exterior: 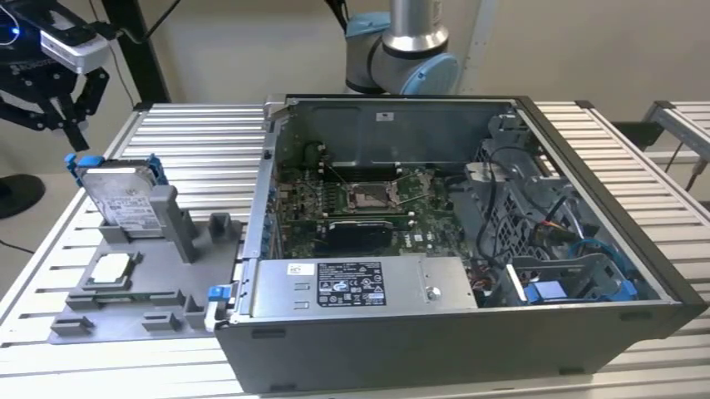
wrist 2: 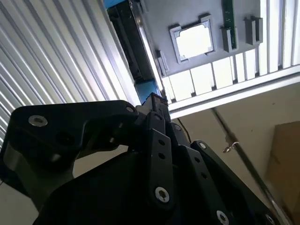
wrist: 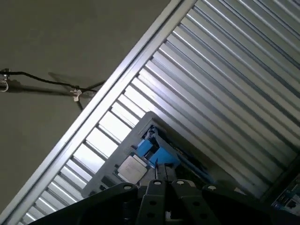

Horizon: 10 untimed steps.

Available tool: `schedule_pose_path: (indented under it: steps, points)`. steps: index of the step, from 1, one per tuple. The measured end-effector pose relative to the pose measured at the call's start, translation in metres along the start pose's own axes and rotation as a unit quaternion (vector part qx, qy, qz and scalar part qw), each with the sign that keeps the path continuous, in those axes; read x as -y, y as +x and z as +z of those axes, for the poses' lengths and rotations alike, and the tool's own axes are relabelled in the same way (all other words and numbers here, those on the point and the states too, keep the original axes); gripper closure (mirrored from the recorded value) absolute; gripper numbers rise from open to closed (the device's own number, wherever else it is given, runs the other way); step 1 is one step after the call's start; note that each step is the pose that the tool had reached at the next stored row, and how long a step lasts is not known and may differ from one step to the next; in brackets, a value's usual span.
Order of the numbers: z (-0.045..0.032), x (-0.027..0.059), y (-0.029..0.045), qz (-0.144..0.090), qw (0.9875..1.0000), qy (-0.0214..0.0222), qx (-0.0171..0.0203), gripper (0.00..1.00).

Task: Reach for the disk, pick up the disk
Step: 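Pick up the disk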

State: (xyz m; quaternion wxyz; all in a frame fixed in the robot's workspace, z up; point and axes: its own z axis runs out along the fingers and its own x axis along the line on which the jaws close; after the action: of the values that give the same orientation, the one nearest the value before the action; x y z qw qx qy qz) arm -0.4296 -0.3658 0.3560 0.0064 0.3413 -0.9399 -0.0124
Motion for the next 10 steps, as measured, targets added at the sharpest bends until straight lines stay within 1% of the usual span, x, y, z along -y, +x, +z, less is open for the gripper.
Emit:
schedule_pose_path:
  steps: [2, 5, 8, 10]
  points:
    - [0.0000, 0.0000, 0.0000, -0.018, 0.9998, 0.0003, -0.0006, 1.00]
    - [0.0000, 0.0000, 0.0000, -0.045, 0.9990, 0.0005, -0.0014, 1.00]
    - [0.0000, 0.0000, 0.0000, -0.072, 0.9974, 0.0011, -0.0027, 1.00]
    - [0.0000, 0.0000, 0.0000, -0.089, 0.9960, 0.0012, -0.0031, 1.00]
